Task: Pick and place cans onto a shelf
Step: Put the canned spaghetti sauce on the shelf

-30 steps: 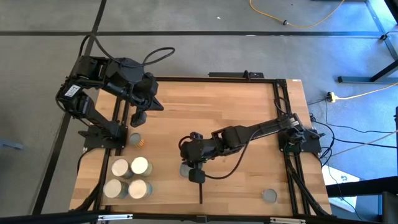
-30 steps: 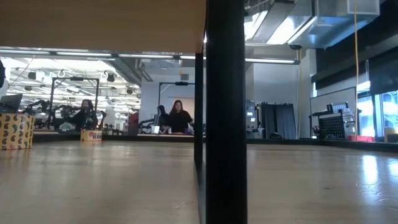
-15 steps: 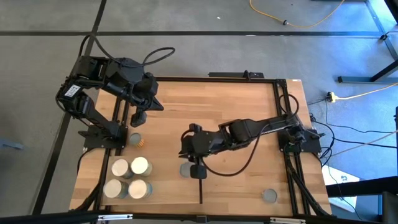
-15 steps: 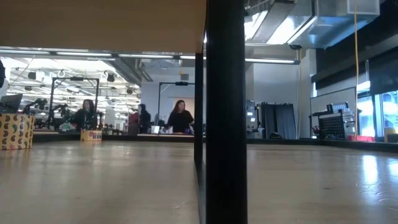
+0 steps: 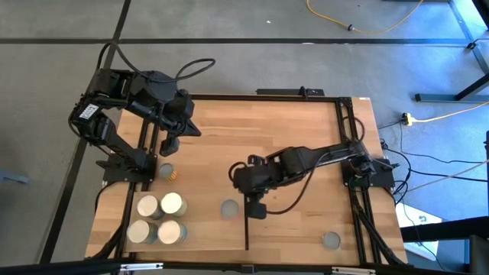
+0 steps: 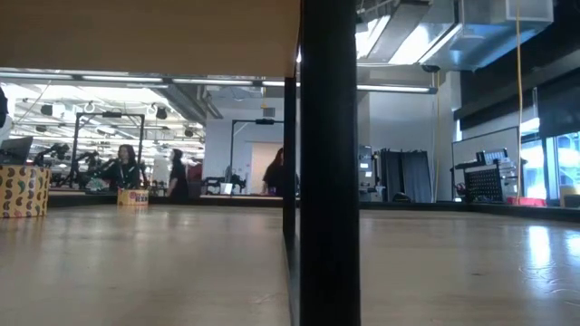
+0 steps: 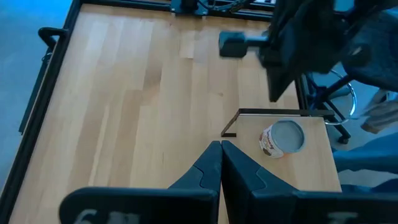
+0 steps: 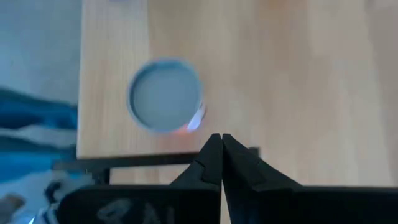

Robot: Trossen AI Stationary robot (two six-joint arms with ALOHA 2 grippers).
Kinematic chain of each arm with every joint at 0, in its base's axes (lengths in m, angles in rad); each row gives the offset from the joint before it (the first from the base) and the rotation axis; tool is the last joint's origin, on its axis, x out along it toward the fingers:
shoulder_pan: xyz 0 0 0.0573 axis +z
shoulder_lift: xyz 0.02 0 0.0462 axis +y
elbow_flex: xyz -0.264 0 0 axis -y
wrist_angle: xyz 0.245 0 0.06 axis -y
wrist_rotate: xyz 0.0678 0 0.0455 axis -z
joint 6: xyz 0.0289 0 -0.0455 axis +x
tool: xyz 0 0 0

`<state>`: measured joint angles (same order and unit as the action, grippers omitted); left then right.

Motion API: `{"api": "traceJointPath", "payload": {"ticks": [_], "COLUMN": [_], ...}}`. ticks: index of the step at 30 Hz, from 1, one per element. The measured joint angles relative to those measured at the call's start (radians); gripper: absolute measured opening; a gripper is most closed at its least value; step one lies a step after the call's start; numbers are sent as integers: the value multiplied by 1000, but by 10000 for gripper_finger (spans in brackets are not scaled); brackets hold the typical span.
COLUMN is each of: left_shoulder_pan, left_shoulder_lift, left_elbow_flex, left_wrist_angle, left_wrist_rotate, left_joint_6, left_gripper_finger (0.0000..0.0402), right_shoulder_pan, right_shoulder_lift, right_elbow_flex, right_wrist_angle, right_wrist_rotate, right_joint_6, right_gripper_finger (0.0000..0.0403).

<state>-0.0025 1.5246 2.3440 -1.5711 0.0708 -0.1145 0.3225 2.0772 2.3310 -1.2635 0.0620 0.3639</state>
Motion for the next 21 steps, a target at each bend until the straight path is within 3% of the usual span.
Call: {"api": "traceJointPath", "payload": {"ticks": [11, 21], "left_shoulder_pan": [-60, -132], "left_shoulder_lift": [0, 1], "left_elbow_flex": [-8, -19], "left_wrist_angle": [0, 0], "left_wrist_rotate": [104, 89], "left_joint_6": [153, 119], "left_gripper_finger": [0, 0], "right_shoulder_pan": [0, 0], "right_shoulder_lift": [70, 77], "right_elbow_flex": [0, 0], "right_wrist_angle": [-8, -32], "right_wrist_rotate": [-69, -85], "right_joint_6": [-2, 20], "right_gripper_finger": [2, 1]}}
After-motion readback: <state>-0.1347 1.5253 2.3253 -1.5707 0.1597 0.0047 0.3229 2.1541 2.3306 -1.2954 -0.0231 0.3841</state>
